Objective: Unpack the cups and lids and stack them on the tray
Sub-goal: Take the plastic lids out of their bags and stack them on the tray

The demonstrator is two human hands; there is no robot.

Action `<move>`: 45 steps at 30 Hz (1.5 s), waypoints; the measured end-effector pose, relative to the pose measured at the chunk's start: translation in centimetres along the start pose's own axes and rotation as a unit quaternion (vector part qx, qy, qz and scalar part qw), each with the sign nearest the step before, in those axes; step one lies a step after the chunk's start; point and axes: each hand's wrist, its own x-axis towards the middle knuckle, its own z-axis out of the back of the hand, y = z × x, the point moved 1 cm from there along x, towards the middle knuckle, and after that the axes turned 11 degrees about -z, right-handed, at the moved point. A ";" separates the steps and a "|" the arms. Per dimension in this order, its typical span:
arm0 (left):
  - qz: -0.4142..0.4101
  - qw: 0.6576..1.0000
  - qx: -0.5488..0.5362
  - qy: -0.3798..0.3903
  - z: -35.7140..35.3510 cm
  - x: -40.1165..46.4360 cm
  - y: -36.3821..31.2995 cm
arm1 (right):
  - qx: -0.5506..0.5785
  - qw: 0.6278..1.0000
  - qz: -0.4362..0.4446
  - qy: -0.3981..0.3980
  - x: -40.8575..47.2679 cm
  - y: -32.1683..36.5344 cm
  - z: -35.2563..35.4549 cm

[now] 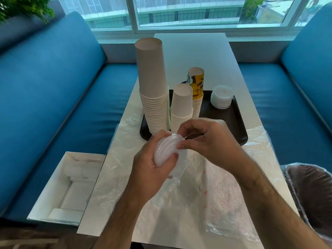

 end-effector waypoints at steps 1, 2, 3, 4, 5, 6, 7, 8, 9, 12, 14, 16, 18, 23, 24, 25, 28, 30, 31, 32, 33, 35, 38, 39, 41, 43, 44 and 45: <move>-0.002 1.000 0.002 0.005 0.0 0.0 0.0 | 0.002 1.000 -0.004 0.003 0.0 0.0 0.0; -0.005 1.000 -0.001 0.010 0.0 0.0 -0.1 | 0.002 1.000 -0.005 0.004 0.0 0.0 0.1; -0.007 1.000 -0.007 0.013 0.0 0.0 -0.1 | 0.002 1.000 -0.002 0.003 0.0 0.0 0.1; -0.009 1.000 -0.013 0.013 0.0 0.0 -0.1 | 0.002 1.000 0.003 0.001 0.0 0.0 0.1; -0.009 1.000 -0.017 0.011 0.0 -0.1 0.0 | 0.003 1.000 0.009 -0.002 -0.1 0.1 0.1; -0.010 1.000 -0.019 0.008 0.1 -0.1 0.0 | 0.005 1.000 0.013 -0.005 -0.1 0.1 0.1; -0.012 1.000 -0.020 0.006 0.1 -0.1 0.0 | 0.006 1.000 0.018 -0.010 -0.2 0.2 0.1; -0.012 1.000 -0.023 0.003 0.1 -0.1 0.0 | 0.004 1.000 0.025 -0.016 -0.2 0.2 0.1; -0.012 1.000 -0.025 0.000 0.0 -0.1 0.0 | -0.003 0.999 0.035 -0.023 -0.3 0.2 0.0; 0.000 1.000 -0.012 -0.004 0.0 0.1 -0.2 | -0.026 0.997 0.062 -0.049 -0.4 0.1 -0.1; 0.001 1.000 -0.009 -0.007 0.0 0.1 -0.2 | -0.037 0.994 0.078 -0.067 -0.4 0.0 -0.2; -0.005 1.000 -0.009 -0.010 -0.1 0.1 -0.1 | -0.046 0.991 0.091 -0.082 -0.5 -0.1 -0.3; -0.008 1.000 -0.007 -0.010 -0.2 0.1 -0.1 | -0.054 0.989 0.099 -0.094 -0.5 -0.1 -0.5; -0.008 1.000 -0.004 -0.011 -0.2 0.4 0.0 | -0.064 0.985 0.119 -0.110 -0.6 -0.1 -0.6; -0.007 1.000 0.000 -0.011 -0.3 0.4 0.1 | -0.063 0.984 0.123 -0.110 -0.6 -0.2 -0.6; -0.007 1.000 0.006 -0.011 -0.3 0.4 0.0 | -0.062 0.984 0.126 -0.110 -0.5 -0.2 -0.6; -0.013 1.000 0.024 -0.011 -0.3 0.5 -0.1 | -0.056 0.983 0.130 -0.115 -0.4 -0.5 -0.6; -0.018 0.999 0.031 -0.010 -0.3 0.6 0.0 | -0.052 0.983 0.130 -0.117 -0.3 -0.6 -0.6; -0.018 0.999 0.031 -0.012 -0.3 0.6 0.1 | -0.050 0.983 0.131 -0.116 -0.2 -0.7 -0.6; -0.019 0.999 0.027 -0.016 -0.2 0.7 0.2 | -0.046 0.984 0.131 -0.113 -0.2 -0.8 -0.5; -0.019 0.999 0.021 -0.020 -0.2 0.7 0.3 | -0.039 0.985 0.130 -0.106 -0.1 -0.7 -0.4; -0.017 0.999 0.009 -0.027 0.0 0.8 0.4 | -0.016 0.990 0.116 -0.075 -0.1 -0.6 -0.2; -0.022 0.999 -0.015 -0.027 0.4 1.0 0.6 | 0.026 0.997 0.070 0.005 -0.2 -0.6 -0.1; -0.024 0.999 -0.027 -0.028 0.5 1.1 0.6 | 0.047 0.997 0.056 0.026 -0.2 -0.7 -0.1; -0.019 0.997 -0.059 -0.035 0.8 1.2 0.7 | 0.126 0.990 0.025 0.065 -0.3 -0.7 0.0; -0.011 0.994 -0.095 -0.047 1.1 1.2 0.9 | 0.277 0.956 -0.024 0.095 -0.4 -0.5 -0.1; -0.008 0.993 -0.105 -0.054 1.3 1.2 1.0 | 0.367 0.924 -0.053 0.098 -0.4 -0.5 -0.2; -0.007 0.992 -0.111 -0.060 1.4 1.1 1.1 | 0.450 0.885 -0.079 0.086 -0.3 -0.5 -0.2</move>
